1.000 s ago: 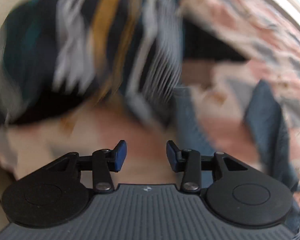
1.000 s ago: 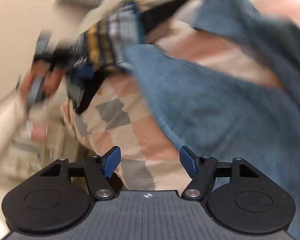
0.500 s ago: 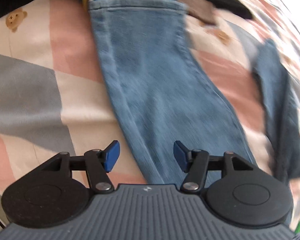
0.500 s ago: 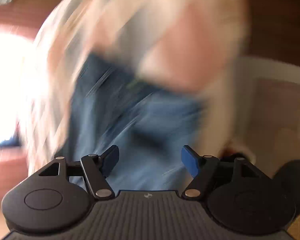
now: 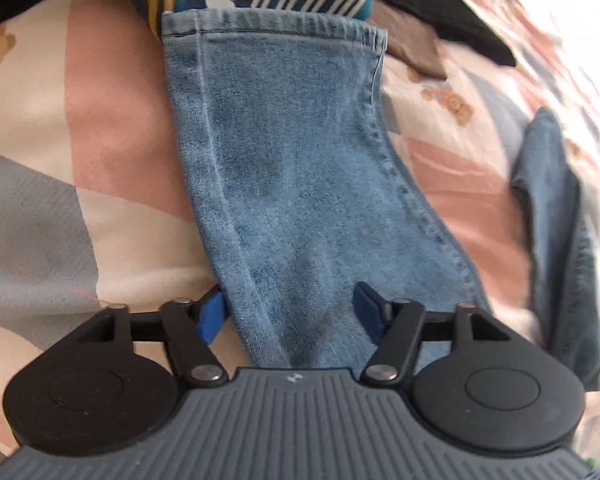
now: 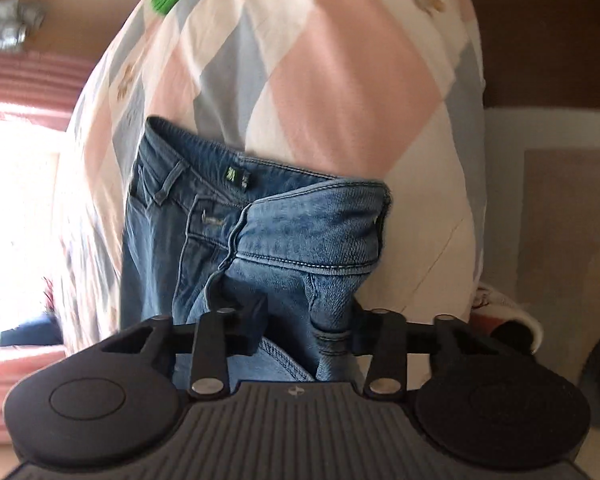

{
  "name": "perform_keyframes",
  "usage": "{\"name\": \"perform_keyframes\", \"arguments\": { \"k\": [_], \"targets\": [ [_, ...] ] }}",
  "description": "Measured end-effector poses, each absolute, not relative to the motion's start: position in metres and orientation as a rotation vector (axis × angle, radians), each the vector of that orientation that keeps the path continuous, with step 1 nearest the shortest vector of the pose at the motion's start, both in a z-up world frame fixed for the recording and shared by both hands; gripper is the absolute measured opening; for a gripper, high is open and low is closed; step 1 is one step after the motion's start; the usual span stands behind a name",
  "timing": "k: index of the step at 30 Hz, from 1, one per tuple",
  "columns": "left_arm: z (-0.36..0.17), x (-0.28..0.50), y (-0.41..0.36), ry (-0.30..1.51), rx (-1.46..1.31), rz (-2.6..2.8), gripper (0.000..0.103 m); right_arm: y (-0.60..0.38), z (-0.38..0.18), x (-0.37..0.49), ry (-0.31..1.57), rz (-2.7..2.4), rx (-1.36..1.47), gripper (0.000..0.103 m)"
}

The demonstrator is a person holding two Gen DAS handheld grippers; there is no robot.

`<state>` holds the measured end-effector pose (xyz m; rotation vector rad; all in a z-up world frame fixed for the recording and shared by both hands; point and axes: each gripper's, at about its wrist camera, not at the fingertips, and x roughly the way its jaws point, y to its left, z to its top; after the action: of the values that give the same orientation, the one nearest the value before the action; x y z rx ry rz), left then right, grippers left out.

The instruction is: Fold clothes

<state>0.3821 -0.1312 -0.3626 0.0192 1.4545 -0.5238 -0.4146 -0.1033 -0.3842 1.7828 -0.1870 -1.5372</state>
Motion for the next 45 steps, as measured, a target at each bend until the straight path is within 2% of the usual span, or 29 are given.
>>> {"name": "perform_keyframes", "arguments": {
  "k": [1, 3, 4, 5, 7, 8, 9, 10, 11, 14, 19, 22, 26, 29, 32, 35, 39, 43, 45],
  "targets": [
    [-0.365, 0.387, -0.125, 1.466, -0.023, -0.521, 0.043, -0.102, -0.384, -0.416, -0.195, -1.533, 1.787, 0.033],
    [-0.37, 0.397, -0.114, 1.483, -0.096, -0.509, 0.022, -0.099, -0.382, -0.416, -0.205, -1.532, 1.8, 0.029],
    [-0.373, 0.401, -0.109, 1.492, -0.12, -0.499, 0.016, -0.1, -0.38, -0.415, -0.199, -1.531, 1.807, 0.029],
    [-0.378, 0.403, -0.105, 1.504, -0.143, -0.49, 0.013, -0.1, -0.378, -0.413, -0.193, -1.531, 1.814, 0.029],
    [-0.387, 0.406, -0.101, 1.529, -0.208, -0.455, 0.014, -0.105, -0.379, -0.41, -0.18, -1.537, 1.837, 0.038],
    [-0.39, 0.407, -0.101, 1.536, -0.23, -0.437, 0.014, -0.108, -0.38, -0.408, -0.173, -1.543, 1.852, 0.037],
    [-0.389, 0.407, -0.105, 1.533, -0.22, -0.432, 0.014, -0.112, -0.379, -0.407, -0.167, -1.55, 1.858, 0.02],
    [-0.386, 0.408, -0.111, 1.527, -0.194, -0.432, 0.01, -0.12, -0.369, -0.405, -0.171, -1.561, 1.828, 0.014],
    [-0.38, 0.408, -0.116, 1.514, -0.162, -0.448, 0.002, -0.128, -0.358, -0.403, -0.179, -1.568, 1.798, 0.012],
    [-0.349, 0.408, -0.127, 1.495, -0.159, -0.521, 0.002, -0.181, -0.306, -0.401, -0.21, -1.475, 1.736, 0.011],
    [-0.272, 0.42, -0.17, 1.438, -0.251, -0.633, 0.001, -0.352, -0.211, -0.378, -0.154, -1.261, 1.549, 0.011],
    [-0.201, 0.428, -0.208, 1.334, -0.333, -0.702, 0.001, -0.439, -0.127, -0.349, -0.17, -1.146, 1.33, 0.011],
    [-0.08, 0.421, -0.211, 1.105, -0.45, -0.818, 0.001, -0.475, -0.021, -0.348, -0.289, -1.004, 1.114, 0.011],
    [-0.021, 0.4, -0.185, 0.983, -0.509, -0.879, 0.002, -0.464, 0.006, -0.38, -0.3, -0.953, 1.056, 0.01],
    [-0.01, 0.36, -0.153, 0.942, -0.526, -0.912, 0.002, -0.439, -0.029, -0.423, -0.263, -0.954, 1.113, 0.01],
    [-0.039, 0.313, -0.116, 0.955, -0.465, -0.885, 0.002, -0.408, -0.115, -0.469, -0.204, -0.981, 1.273, 0.01],
    [-0.149, 0.271, -0.072, 1.116, -0.402, -0.769, 0.002, -0.367, -0.247, -0.522, -0.047, -1.12, 1.485, 0.01],
    [-0.285, 0.237, -0.052, 1.288, -0.158, -0.58, 0.003, -0.321, -0.368, -0.562, 0.16, -1.291, 1.685, 0.01],
    [-0.346, 0.221, -0.044, 1.365, -0.051, -0.444, 0.004, -0.296, -0.409, -0.581, 0.173, -1.339, 1.763, 0.011]
  ]
}}
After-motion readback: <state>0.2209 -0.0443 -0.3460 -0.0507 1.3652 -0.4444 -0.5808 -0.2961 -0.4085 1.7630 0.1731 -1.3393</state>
